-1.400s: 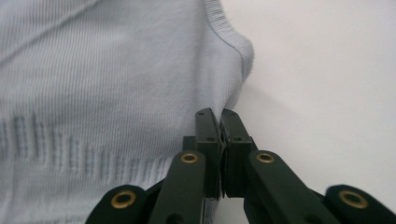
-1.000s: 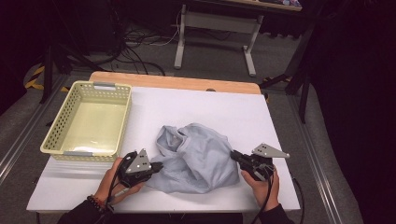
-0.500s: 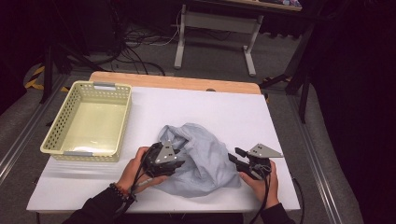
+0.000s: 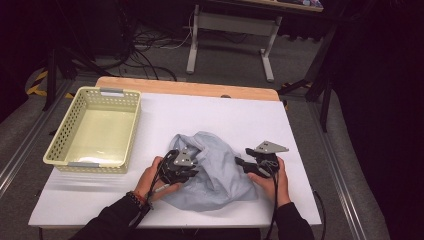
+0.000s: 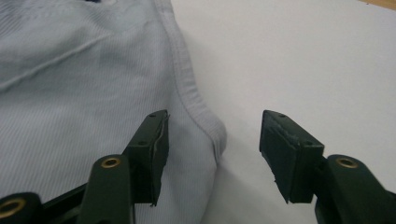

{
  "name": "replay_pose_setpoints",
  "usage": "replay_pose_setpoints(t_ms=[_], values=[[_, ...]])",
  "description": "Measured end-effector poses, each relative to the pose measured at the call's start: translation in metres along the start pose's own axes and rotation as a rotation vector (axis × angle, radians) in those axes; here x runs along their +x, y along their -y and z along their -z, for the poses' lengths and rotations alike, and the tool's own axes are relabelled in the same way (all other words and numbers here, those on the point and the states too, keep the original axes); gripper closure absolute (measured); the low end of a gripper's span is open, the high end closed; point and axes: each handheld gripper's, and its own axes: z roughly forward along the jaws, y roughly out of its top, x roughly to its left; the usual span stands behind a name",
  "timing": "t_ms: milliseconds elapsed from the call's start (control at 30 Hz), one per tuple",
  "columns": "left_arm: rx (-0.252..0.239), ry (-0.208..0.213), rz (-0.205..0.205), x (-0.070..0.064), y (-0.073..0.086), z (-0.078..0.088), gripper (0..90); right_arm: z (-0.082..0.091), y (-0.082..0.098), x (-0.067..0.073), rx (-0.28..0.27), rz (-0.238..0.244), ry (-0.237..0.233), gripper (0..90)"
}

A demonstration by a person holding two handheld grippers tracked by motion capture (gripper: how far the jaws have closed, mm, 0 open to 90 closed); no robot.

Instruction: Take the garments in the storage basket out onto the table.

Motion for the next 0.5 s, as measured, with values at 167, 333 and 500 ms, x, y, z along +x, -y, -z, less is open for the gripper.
replay_pose_setpoints(t_ms=[167, 333, 500], values=[[-0.078, -0.031, -0.019, -0.006, -0.001, 0.020, 79.4, -0.019, -0.003, -0.009, 0.020, -0.046, -0.053, 45.6], [-0.119, -0.031, -0.008, -0.006, 0.000, 0.030, 77.2, -0.026, -0.004, -0.005, 0.057, -0.017, -0.131, 66.9], [-0.127, -0.050, -0.012, -0.007, 0.002, 0.033, 72.0, -0.018, -0.006, 0.003, 0.049, 0.053, -0.078, 81.8]])
